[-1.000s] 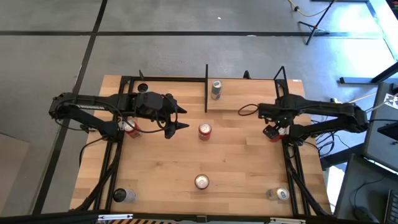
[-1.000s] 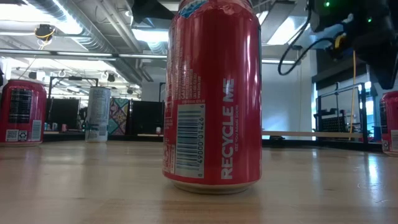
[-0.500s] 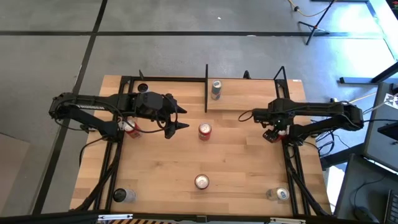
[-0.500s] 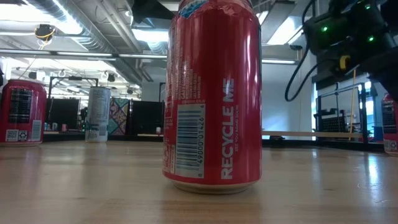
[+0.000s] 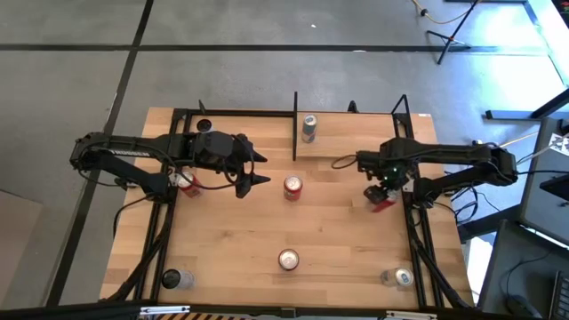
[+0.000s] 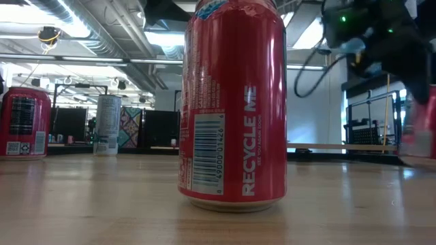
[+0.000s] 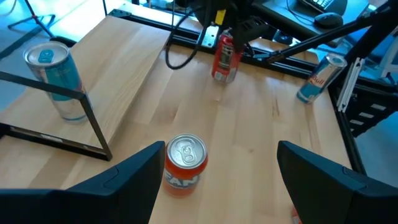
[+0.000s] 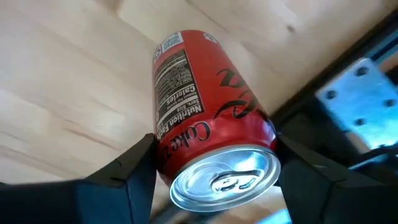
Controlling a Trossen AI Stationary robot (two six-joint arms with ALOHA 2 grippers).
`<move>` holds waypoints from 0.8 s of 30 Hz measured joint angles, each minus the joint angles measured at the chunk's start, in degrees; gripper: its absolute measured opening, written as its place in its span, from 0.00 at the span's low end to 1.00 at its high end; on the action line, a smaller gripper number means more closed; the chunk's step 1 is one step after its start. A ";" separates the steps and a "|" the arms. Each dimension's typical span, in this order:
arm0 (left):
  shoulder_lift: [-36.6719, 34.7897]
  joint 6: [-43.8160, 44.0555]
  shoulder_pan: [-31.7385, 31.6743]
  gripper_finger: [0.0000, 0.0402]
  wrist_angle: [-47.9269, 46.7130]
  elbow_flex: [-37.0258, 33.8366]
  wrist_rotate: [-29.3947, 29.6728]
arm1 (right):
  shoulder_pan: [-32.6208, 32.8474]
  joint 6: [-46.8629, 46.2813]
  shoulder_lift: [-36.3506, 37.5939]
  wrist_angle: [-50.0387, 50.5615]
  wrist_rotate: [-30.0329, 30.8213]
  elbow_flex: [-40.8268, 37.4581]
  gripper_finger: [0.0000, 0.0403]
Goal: Place canned beverage on shelf
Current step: Put the right red-black soda can on the shelf
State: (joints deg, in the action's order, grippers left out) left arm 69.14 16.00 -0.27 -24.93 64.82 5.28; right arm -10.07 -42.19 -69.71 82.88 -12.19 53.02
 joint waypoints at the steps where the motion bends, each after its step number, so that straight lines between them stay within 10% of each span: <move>1: 0.00 0.58 0.00 0.74 0.00 -0.01 0.00 | -0.02 -2.09 0.00 -0.84 -0.38 0.44 0.61; 12: 0.00 4.52 -0.02 0.74 0.14 -0.02 0.20 | -0.06 -10.00 -4.33 -11.05 0.62 1.00 0.65; 24: 0.00 4.52 -0.02 0.74 0.09 -0.02 0.22 | -0.09 -7.11 -4.55 -13.90 1.53 5.14 0.94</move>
State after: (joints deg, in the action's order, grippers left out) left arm 69.14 20.51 -0.30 -24.84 64.79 5.50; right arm -10.15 -49.30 -74.26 68.98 -10.67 58.16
